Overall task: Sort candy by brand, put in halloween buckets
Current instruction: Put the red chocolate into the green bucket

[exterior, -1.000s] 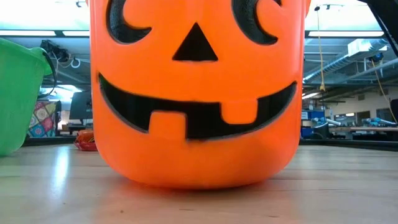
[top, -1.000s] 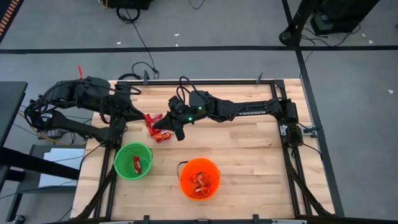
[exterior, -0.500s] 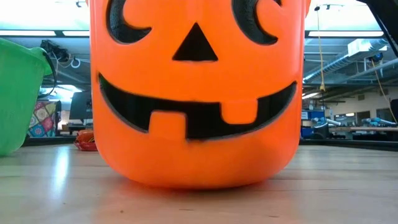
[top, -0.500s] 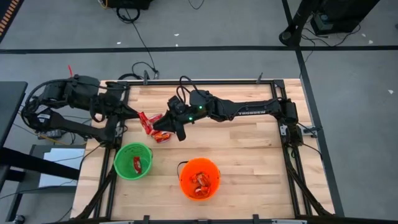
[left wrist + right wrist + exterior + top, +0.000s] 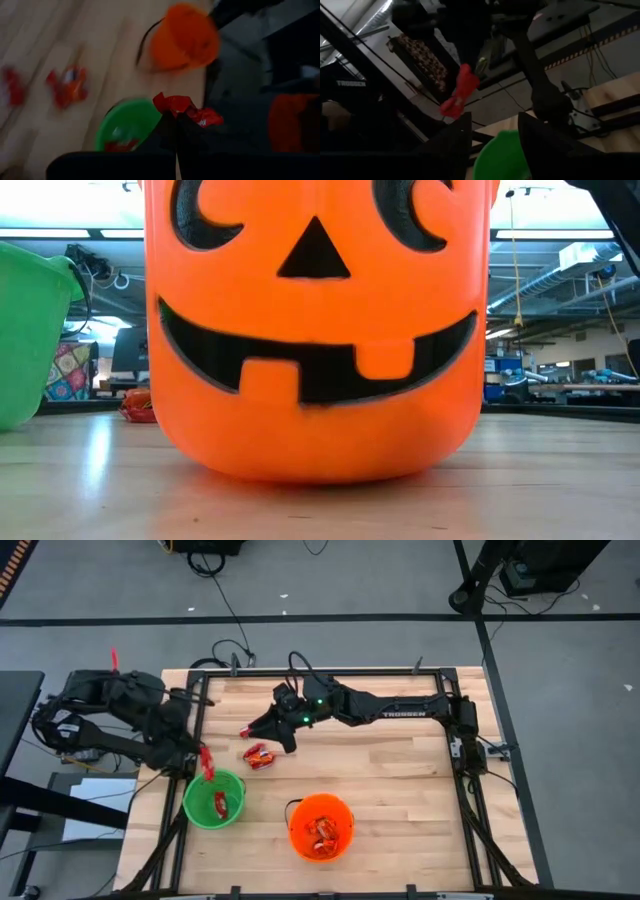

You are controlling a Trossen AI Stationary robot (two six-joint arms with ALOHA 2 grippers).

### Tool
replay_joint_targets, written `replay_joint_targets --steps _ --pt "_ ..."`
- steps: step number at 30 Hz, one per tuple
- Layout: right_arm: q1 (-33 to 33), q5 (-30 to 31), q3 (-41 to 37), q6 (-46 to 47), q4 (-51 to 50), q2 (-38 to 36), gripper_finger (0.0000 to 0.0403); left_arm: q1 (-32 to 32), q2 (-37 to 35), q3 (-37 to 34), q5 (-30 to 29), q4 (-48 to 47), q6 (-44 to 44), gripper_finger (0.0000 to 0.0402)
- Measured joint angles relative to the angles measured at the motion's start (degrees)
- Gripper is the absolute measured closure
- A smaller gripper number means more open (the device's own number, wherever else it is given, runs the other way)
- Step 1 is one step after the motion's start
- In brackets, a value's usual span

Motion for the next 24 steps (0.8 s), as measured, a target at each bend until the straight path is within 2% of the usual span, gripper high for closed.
replay_joint_targets --steps 4,10,19,24 --pt "-0.3 0.0 0.0 -0.2 0.8 0.0 0.0233 0.0 -0.2 -1.3 -1.4 -4.6 -0.2 0.0401" --pt "-0.8 0.0 0.0 -0.2 0.8 0.0 0.0233 0.0 -0.8 -6.9 5.8 -2.2 -2.5 0.0401" --pt "-0.8 -0.5 0.0 -0.2 1.7 0.0 0.0233 -1.6 -0.8 -16.2 8.5 -2.0 -2.4 0.0401" --pt "-0.8 -1.2 0.0 -0.1 2.1 0.0 0.0233 -1.9 -0.9 -17.0 8.1 -1.5 -3.9 0.0376"
